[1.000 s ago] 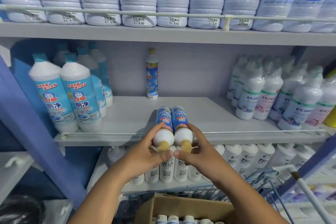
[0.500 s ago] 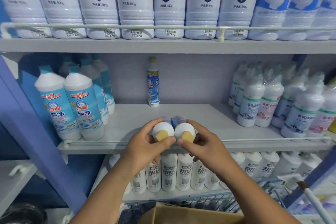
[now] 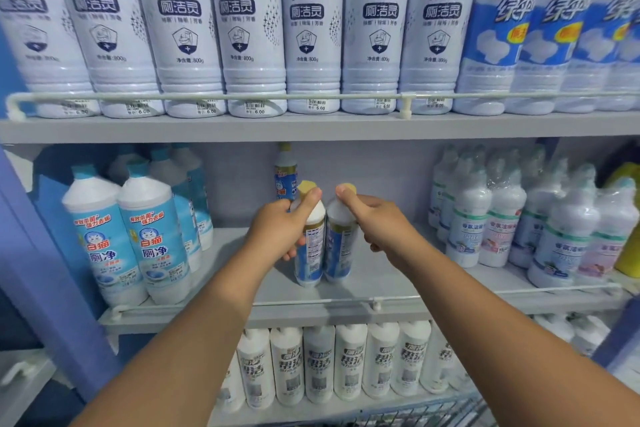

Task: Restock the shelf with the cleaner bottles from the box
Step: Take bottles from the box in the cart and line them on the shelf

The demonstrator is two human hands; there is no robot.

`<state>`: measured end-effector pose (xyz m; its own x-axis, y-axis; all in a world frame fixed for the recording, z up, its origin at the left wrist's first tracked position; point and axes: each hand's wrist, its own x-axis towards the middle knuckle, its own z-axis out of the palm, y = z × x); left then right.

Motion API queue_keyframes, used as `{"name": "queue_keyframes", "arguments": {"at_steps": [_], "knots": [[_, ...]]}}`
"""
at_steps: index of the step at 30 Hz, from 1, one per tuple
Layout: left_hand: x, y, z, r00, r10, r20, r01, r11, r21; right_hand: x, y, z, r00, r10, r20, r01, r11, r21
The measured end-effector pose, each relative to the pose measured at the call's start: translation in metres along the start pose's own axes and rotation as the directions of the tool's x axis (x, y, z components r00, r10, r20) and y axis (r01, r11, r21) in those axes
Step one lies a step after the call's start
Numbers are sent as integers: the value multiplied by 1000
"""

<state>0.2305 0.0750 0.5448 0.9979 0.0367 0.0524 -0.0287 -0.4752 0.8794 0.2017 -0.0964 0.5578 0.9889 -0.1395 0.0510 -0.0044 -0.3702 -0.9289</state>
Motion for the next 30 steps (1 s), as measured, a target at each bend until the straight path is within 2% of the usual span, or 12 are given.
{"name": "queue_keyframes", "arguments": {"at_steps": [4,9,15,18,20,23,26,30], "knots": [[26,-10,10,994,52,-97,-47,997,54,21,-8,1,999,43,15,-41,997,-63],[49,-18,14,992,81,-97,-74,995,72,51,-4,13,997,79,-4,-79,989,-126],[55,-26,17,994,75,-75,-75,997,4,63,5,31,994,112,16,-113,992,57],[46,-39,20,993,112,-43,-114,993,-30,56,40,40,1000,-19,22,16,988,153],[35,-52,24,990,141,3,-141,990,3,49,73,44,996,-70,60,62,991,115],[26,-77,32,989,145,35,-148,983,108,42,107,45,994,-41,97,38,999,34],[26,-98,41,985,72,157,-67,997,-34,42,119,47,994,-14,112,18,999,-32],[34,-105,48,987,82,136,-79,997,-26,48,124,53,996,9,89,-4,998,-57]]}}
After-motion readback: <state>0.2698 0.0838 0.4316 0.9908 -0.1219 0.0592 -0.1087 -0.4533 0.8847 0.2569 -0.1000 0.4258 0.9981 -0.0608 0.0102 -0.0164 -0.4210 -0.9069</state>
